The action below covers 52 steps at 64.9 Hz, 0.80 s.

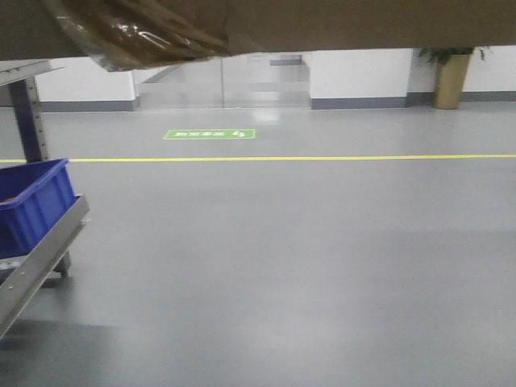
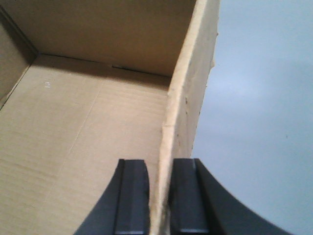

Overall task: Grab carton from right shelf to conveyor
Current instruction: 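Hold the carton with both grippers while driving to the red conveyor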

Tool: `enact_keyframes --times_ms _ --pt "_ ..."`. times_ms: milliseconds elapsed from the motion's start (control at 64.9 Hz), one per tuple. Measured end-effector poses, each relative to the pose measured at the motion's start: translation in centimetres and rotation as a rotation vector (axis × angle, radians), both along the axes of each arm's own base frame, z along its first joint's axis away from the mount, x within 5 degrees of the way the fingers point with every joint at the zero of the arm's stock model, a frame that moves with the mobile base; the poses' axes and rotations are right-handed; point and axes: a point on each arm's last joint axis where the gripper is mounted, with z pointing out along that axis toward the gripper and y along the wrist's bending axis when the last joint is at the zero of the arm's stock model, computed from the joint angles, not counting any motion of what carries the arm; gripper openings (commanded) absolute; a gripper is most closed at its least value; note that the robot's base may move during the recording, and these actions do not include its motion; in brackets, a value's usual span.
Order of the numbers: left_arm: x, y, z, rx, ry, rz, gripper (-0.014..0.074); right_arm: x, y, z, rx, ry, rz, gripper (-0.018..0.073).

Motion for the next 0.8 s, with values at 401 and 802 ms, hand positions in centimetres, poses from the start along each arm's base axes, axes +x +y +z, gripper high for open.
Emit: enact_keyframes --times_ms 401,802 --pt "-0.01 -0.02 0.00 -0.002 0.000 -0.001 -0.0015 -0.07 -0.06 0.01 -0.001 0.002 -0.001 -0.0070" --pt "-0.01 -0.02 0.00 -0.002 0.000 -0.001 -0.0015 -0.08 -0.07 -0.01 -0.002 0.003 -0.001 -0.0070"
